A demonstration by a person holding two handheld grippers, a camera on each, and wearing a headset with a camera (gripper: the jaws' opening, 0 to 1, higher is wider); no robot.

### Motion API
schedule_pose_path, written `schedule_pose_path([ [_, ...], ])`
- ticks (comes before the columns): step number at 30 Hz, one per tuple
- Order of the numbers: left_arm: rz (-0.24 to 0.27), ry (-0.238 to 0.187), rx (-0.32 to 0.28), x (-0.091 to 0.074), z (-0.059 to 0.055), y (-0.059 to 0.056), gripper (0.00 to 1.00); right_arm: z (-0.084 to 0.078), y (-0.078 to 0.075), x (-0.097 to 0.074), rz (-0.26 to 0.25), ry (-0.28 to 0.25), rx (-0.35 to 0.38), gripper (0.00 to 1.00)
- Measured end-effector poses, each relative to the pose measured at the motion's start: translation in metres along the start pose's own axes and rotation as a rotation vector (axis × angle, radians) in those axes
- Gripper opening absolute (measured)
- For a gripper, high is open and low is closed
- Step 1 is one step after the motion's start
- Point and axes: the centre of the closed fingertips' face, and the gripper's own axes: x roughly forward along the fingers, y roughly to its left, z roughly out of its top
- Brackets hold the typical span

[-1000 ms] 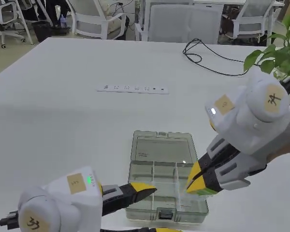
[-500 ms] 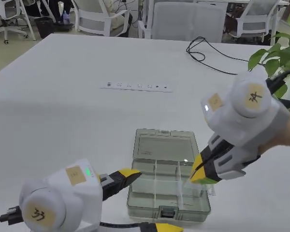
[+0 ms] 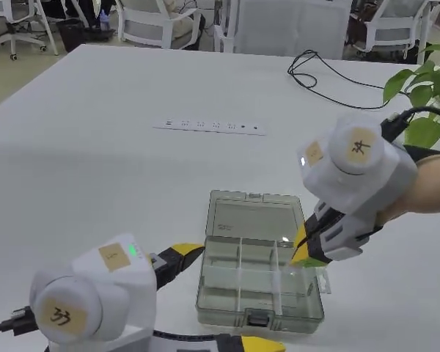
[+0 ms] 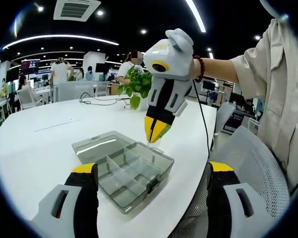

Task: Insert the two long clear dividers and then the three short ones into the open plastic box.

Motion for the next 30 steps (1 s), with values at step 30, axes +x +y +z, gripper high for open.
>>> schedule_pose_path([
  [30, 0.011, 0.007, -0.014, -0.002, -0.001, 0.005, 0.92, -0.011, -0.009, 0.027, 0.044, 0.070, 0.003, 0.02],
])
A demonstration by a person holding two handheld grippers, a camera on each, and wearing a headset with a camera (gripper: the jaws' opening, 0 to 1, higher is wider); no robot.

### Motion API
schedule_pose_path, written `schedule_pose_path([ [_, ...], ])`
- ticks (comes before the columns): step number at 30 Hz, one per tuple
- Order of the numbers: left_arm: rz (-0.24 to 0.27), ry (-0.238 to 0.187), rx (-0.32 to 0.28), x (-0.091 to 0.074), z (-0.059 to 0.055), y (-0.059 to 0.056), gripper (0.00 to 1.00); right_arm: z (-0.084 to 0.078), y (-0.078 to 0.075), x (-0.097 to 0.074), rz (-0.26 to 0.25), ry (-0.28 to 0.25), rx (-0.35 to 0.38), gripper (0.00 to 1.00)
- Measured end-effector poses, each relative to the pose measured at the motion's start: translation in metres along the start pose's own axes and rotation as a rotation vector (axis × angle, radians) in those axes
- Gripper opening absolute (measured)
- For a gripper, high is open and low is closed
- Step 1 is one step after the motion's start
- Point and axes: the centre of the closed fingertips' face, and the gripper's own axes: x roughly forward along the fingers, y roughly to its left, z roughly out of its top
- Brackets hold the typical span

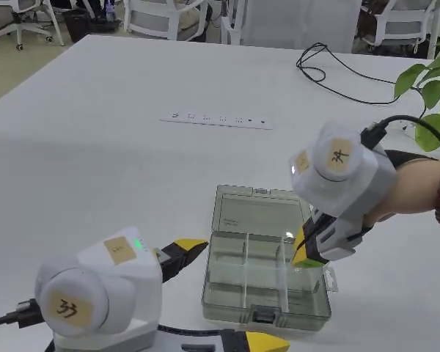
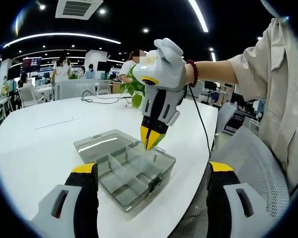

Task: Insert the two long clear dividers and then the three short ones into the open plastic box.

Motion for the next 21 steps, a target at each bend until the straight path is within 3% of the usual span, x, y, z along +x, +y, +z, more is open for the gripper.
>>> schedule_pose_path([
  [10, -0.001, 0.006, 0.004, 0.000, -0.002, -0.001, 0.92, -0.003, -0.001, 0.009, 0.054, 0.032, 0.012, 0.02],
  [21, 0.001, 0.009, 0.010, 0.000, -0.003, -0.001, 0.91, -0.006, 0.001, 0.013, 0.073, 0.042, 0.016, 0.02],
])
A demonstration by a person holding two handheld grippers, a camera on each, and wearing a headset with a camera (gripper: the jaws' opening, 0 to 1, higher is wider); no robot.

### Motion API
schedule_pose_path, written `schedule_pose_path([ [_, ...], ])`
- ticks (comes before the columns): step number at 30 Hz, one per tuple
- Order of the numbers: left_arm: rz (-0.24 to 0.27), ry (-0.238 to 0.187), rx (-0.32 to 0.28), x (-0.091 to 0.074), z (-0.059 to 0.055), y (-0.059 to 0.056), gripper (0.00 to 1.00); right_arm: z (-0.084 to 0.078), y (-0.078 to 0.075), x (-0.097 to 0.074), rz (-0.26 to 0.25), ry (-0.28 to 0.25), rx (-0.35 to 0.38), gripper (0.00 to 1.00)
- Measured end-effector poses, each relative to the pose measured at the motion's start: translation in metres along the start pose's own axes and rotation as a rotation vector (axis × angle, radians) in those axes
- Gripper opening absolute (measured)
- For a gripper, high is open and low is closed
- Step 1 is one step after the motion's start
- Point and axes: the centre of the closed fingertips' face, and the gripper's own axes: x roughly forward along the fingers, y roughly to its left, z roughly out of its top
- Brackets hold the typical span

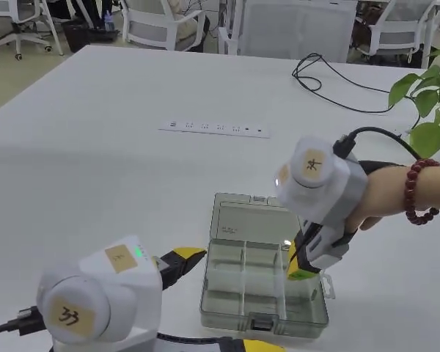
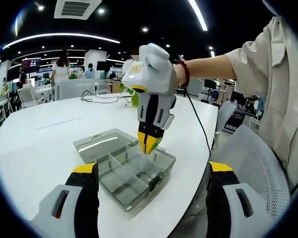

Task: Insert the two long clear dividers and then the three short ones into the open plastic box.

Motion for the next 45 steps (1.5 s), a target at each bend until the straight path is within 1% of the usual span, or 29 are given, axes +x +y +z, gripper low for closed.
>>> schedule_pose_path([
  [9, 0.007, -0.002, 0.002, 0.000, 0.000, 0.002, 0.91, -0.001, 0.000, 0.004, 0.002, 0.000, -0.023, 0.02],
  [20, 0.010, -0.001, 0.001, 0.000, -0.001, 0.003, 0.90, -0.003, 0.000, 0.012, 0.012, -0.005, -0.006, 0.02],
  [24, 0.011, -0.002, 0.000, -0.001, 0.000, 0.003, 0.90, -0.005, -0.001, 0.017, 0.017, -0.006, 0.006, 0.02],
  [36, 0.012, 0.014, 0.004, 0.000, -0.002, 0.003, 0.90, -0.009, -0.001, 0.028, 0.016, -0.015, 0.028, 0.03],
  [40, 0.011, 0.012, 0.003, 0.000, -0.002, 0.003, 0.90, -0.009, -0.002, 0.029, 0.015, -0.021, 0.034, 0.02],
  [45, 0.015, 0.021, 0.007, 0.000, -0.003, 0.004, 0.90, -0.009, -0.002, 0.029, 0.007, -0.020, 0.049, 0.03],
])
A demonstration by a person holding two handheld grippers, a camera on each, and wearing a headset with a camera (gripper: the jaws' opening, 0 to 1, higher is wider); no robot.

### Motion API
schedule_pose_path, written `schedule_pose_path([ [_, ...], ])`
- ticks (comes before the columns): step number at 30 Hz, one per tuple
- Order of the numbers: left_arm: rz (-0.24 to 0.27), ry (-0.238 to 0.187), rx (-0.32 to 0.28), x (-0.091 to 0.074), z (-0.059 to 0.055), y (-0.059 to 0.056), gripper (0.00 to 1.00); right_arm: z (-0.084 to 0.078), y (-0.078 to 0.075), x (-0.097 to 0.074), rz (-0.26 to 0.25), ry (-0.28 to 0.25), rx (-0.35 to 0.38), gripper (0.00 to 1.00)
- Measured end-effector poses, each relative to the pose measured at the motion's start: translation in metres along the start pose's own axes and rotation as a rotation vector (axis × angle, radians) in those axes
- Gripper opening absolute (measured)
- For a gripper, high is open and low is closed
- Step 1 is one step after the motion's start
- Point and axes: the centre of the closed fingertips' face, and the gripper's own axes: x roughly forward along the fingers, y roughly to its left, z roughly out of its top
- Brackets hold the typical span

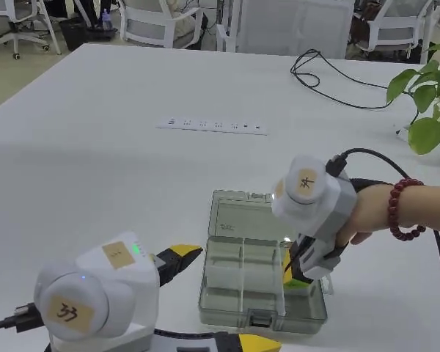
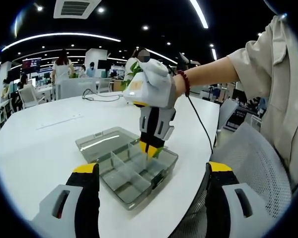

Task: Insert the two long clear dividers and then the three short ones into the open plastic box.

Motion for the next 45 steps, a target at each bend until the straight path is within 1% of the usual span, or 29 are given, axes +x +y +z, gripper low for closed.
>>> schedule_pose_path([
  [3, 0.002, 0.003, -0.001, 0.000, 0.000, 0.001, 0.90, 0.000, 0.000, 0.000, -0.005, 0.002, 0.016, 0.04],
  [6, 0.006, 0.009, -0.003, 0.001, -0.002, 0.002, 0.89, -0.001, 0.000, 0.001, -0.009, -0.002, 0.012, 0.04],
  [10, 0.007, 0.013, -0.009, 0.001, -0.003, 0.002, 0.89, -0.002, 0.000, 0.000, -0.018, -0.019, 0.013, 0.05],
  [13, 0.008, 0.023, -0.009, 0.001, -0.004, 0.003, 0.89, -0.004, 0.003, 0.001, -0.006, -0.038, 0.035, 0.09],
  [16, 0.012, 0.022, -0.011, 0.000, -0.004, 0.004, 0.89, -0.008, 0.004, 0.000, -0.019, -0.033, 0.035, 0.12],
  [17, 0.015, 0.020, -0.011, 0.000, -0.003, 0.005, 0.89, -0.008, 0.004, -0.001, -0.022, -0.040, 0.039, 0.14],
  [18, 0.017, 0.020, -0.010, -0.001, -0.002, 0.005, 0.89, -0.006, 0.005, -0.003, -0.027, -0.059, 0.060, 0.15],
  [21, 0.030, 0.025, -0.008, -0.004, -0.002, 0.009, 0.89, -0.001, 0.006, -0.009, -0.040, -0.111, 0.085, 0.20],
  [23, 0.035, 0.023, -0.008, -0.006, -0.001, 0.011, 0.89, 0.000, 0.007, -0.014, -0.053, -0.133, 0.107, 0.24],
  [25, 0.041, 0.024, -0.005, -0.008, 0.001, 0.014, 0.89, 0.001, 0.007, -0.019, -0.069, -0.160, 0.114, 0.28],
  [27, 0.049, 0.024, -0.005, -0.010, 0.002, 0.017, 0.90, 0.004, 0.008, -0.027, -0.089, -0.197, 0.136, 0.31],
  [29, 0.056, 0.019, -0.010, -0.013, 0.004, 0.020, 0.90, 0.005, 0.008, -0.034, -0.124, -0.222, 0.169, 0.34],
  [31, 0.063, 0.017, -0.015, -0.015, 0.005, 0.023, 0.90, 0.007, 0.012, -0.044, -0.147, -0.257, 0.209, 0.39],
  [33, 0.069, 0.022, -0.016, -0.018, 0.006, 0.025, 0.91, 0.006, 0.015, -0.050, -0.166, -0.267, 0.224, 0.44],
  [36, 0.078, 0.035, -0.016, -0.024, 0.005, 0.028, 0.92, 0.007, 0.019, -0.062, -0.202, -0.322, 0.265, 0.53],
  [40, 0.096, 0.025, -0.026, -0.035, 0.008, 0.030, 0.94, 0.007, 0.024, -0.078, -0.251, -0.432, 0.361, 0.62],
  [42, 0.105, 0.027, -0.024, -0.040, 0.007, 0.031, 0.95, 0.005, 0.026, -0.084, -0.272, -0.466, 0.388, 0.67],
  [43, 0.112, 0.033, -0.025, -0.043, 0.006, 0.031, 0.95, 0.005, 0.027, -0.089, -0.290, -0.501, 0.406, 0.71],
  [45, 0.122, 0.040, -0.025, -0.049, 0.004, 0.033, 0.97, 0.004, 0.029, -0.093, -0.300, -0.523, 0.421, 0.76],
])
